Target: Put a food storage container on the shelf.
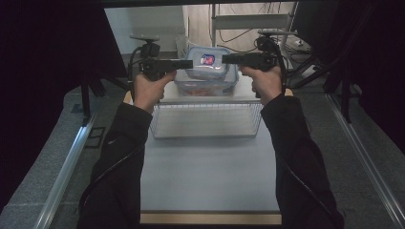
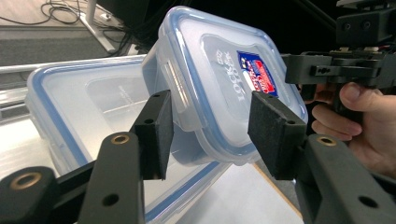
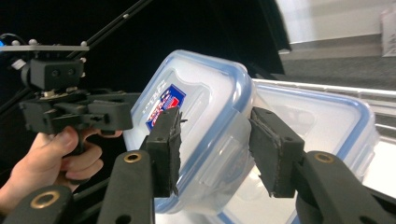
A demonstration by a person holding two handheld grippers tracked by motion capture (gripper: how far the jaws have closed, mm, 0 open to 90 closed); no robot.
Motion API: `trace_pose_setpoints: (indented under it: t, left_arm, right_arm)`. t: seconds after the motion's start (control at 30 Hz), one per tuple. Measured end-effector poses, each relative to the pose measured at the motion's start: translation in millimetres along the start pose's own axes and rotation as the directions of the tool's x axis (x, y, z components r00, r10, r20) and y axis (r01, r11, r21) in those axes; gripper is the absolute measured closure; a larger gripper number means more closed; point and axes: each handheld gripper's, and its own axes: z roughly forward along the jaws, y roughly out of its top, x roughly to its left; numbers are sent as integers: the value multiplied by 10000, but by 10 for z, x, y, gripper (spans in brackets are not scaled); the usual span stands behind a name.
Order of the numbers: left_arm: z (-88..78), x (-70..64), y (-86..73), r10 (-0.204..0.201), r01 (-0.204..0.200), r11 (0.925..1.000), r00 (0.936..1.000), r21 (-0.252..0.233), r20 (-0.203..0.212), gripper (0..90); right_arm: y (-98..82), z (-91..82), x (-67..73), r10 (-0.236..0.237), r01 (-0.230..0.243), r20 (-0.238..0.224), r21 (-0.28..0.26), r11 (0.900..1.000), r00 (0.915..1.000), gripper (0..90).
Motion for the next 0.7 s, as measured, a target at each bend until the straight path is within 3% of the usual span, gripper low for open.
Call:
trace_pose_setpoints:
  t: [0.1, 0.17, 0.23, 0.27, 0.37, 0.47, 0.6, 0.7]
  left_arm:
    - [7, -4, -14, -46, 45, 10000, 10000, -55, -15, 486]
    - [7, -25, -19, 73, -77, 9998, 9997, -176, -235, 465]
    - [-17, -49, -26, 267, -278, 9985, 9994, -482, -236, 403]
    - [-36, -74, -29, 359, -376, 9978, 9988, -546, -325, 388]
    - [-96, -174, -60, 1346, -1400, 9887, 9863, -530, -948, 342]
    - [-162, -265, -126, 2130, -2204, 9742, 9691, -492, -1244, 345]
    - [-231, -340, -238, 2832, -2912, 9558, 9487, -395, -1403, 526]
    - [-220, -346, -305, 3030, -3075, 9514, 9435, -135, -1342, 730]
  right_arm:
    - [3, 35, 5, -87, 89, 266, -57, 9999, 9996, 501]
    - [1, 58, 18, -160, 165, 454, -106, 9998, 9988, 475]
    - [-3, 65, 54, -811, 830, 1083, -132, 9965, 9908, 457]
    - [-3, 54, 67, -1034, 1063, 1190, -184, 9942, 9875, 465]
    - [3, -31, 124, -1715, 1785, 1694, -273, 9836, 9705, 466]
    - [-26, -161, 184, -2060, 2142, 1547, -379, 9761, 9662, 547]
    - [-167, -292, 272, -2706, 2753, 1510, -104, 9613, 9508, 752]
    - [-310, -274, 312, -3054, 3026, 1432, 413, 9522, 9414, 857]
